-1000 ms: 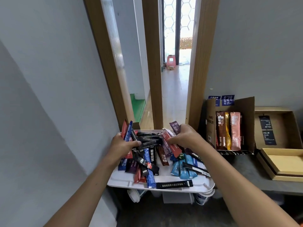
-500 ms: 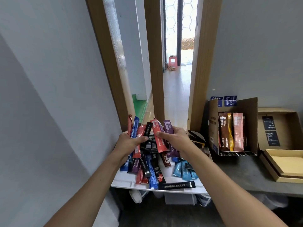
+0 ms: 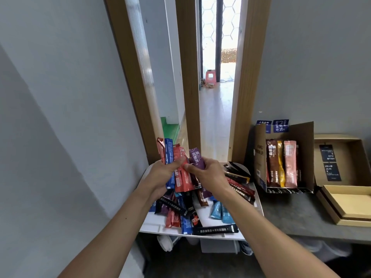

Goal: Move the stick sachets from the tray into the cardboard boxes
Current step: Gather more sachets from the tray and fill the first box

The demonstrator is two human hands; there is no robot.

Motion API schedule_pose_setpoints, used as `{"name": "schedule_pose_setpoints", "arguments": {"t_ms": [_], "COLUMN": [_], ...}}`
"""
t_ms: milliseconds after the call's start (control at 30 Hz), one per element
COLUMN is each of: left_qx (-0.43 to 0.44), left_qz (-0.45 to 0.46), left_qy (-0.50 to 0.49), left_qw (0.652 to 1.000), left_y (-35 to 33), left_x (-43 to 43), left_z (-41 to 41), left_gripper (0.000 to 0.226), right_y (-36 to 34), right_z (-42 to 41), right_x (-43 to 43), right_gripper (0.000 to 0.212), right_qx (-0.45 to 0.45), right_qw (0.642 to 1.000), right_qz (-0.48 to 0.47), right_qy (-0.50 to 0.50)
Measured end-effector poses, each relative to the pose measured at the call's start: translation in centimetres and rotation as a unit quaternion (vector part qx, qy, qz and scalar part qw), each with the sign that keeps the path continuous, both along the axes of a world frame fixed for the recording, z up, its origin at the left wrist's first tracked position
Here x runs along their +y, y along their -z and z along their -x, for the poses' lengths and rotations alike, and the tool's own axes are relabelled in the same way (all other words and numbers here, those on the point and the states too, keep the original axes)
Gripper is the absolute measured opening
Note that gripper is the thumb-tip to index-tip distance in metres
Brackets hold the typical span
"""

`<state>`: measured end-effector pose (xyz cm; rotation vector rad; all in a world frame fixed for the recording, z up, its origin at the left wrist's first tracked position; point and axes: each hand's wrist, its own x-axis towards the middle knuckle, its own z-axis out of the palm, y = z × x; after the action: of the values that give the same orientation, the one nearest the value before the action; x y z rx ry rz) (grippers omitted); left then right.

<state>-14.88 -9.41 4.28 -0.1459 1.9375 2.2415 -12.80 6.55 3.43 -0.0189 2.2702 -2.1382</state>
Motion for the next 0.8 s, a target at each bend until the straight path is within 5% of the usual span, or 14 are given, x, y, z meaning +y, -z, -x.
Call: {"name": "schedule_pose_setpoints", "arguments": {"t_ms": [267,333,500,700,800], "left_qx": [-0.01,0.023,0.051,0.057,0.036], "left_qz": [0.031,0.061,0.053,0.111,0.094], "left_qy": [-0.057,-0.036,0.041,0.014,-0.022], "left_qw": [0.998,0.997,0.996,0.992,0.995], "left_y": [0.7,0.6,-0.1,0.3,0.4], "left_x": [-0.3,0.0,0.4,-0.3,-1.4], "left_z": [0.4,0.3,-1.0,-0.9,-0.6], "left_gripper": [0.014,0.017,0.067,0.066,0.062], "right_y": [0.0,-0.3,-1.1,-1.0,0.8], "right_z": [0.6,0.8,0.8,-0.3,-0.5], "right_x": [0.8,0.8,1.0,2.0,2.3], "right_gripper": [0.054,0.045,0.018,0.018,0.017], "right_qx": [-0.012,-0.016,0.016,-0.051,-0.082], "right_qw": [0.988,0.988,0.992,0.994,0.981], "right_qz": [-0.068,-0.06,-0.049,0.079,-0.167], "right_qy": [0.14,0.142,0.117,0.063,0.054]}}
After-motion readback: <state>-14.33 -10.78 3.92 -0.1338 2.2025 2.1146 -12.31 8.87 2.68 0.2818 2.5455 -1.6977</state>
